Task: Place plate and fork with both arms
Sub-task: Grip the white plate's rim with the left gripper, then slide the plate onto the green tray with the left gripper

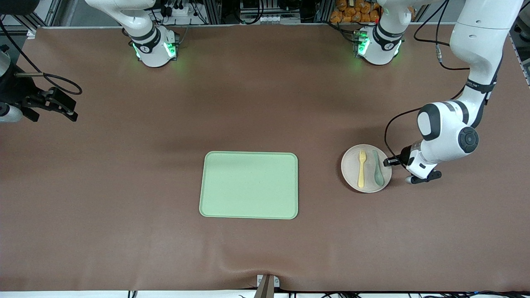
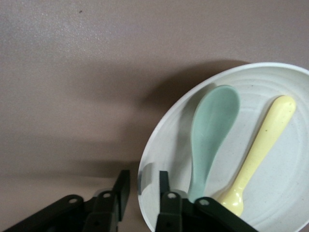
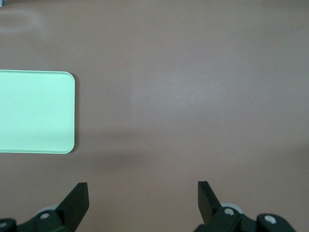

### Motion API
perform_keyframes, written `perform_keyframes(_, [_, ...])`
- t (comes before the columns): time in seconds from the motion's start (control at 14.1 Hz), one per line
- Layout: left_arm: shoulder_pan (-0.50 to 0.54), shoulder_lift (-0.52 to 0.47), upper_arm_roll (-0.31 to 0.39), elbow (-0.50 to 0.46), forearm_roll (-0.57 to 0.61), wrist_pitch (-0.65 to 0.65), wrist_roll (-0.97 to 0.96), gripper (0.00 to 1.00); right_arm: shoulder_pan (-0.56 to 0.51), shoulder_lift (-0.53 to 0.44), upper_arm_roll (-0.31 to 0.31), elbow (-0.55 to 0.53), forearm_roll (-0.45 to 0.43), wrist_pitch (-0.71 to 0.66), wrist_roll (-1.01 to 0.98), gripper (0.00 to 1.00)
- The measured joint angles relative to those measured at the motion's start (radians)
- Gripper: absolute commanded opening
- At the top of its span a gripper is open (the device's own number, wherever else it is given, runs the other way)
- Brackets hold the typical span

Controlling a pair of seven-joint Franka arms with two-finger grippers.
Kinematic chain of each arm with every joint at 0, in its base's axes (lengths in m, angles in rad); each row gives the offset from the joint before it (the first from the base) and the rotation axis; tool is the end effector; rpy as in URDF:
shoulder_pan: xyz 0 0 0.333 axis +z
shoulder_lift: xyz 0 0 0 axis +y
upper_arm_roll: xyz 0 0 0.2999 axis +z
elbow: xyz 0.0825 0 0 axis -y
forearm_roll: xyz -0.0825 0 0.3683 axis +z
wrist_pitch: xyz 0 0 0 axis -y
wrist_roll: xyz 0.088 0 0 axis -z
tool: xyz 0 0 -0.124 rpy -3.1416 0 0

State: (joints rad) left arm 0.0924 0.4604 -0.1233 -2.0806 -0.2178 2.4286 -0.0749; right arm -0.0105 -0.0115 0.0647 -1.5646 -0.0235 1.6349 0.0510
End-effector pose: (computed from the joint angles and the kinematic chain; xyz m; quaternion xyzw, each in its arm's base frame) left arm 0.5573 -0.0218 0.1770 0.9876 0.1125 -0.0610 0.0909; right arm 0.5430 0.0269 0.6065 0.9991 0.0019 0.0415 0.0100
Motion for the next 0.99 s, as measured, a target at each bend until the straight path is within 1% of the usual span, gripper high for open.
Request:
perform_keyframes(0.35, [0.0, -0.001, -0.004, 0.004, -0.001, 0.001, 0.003, 0.0, 0.0, 0.0, 0.0, 0.0, 0.0, 0.0, 0.0, 1.0])
perform_keyframes(0.57, [0.001, -0.005, -0.038, 0.032, -0.001, 0.005, 0.003, 0.0, 0.0, 0.0, 0.0, 0.0, 0.0, 0.0, 0.0, 1.0])
perform_keyframes(0.78, [-0.005, -0.015, -0.106, 0.115, -0.001, -0.024, 0.003, 0.0, 0.0, 0.0, 0.0, 0.0, 0.0, 0.0, 0.0, 1.0])
perform_keyframes(0.99, [-0.035, -0.02, -0.15, 0.247, -0.001, -0.103, 0.003, 0.0, 0.0, 0.0, 0.0, 0.0, 0.0, 0.0, 0.0, 1.0])
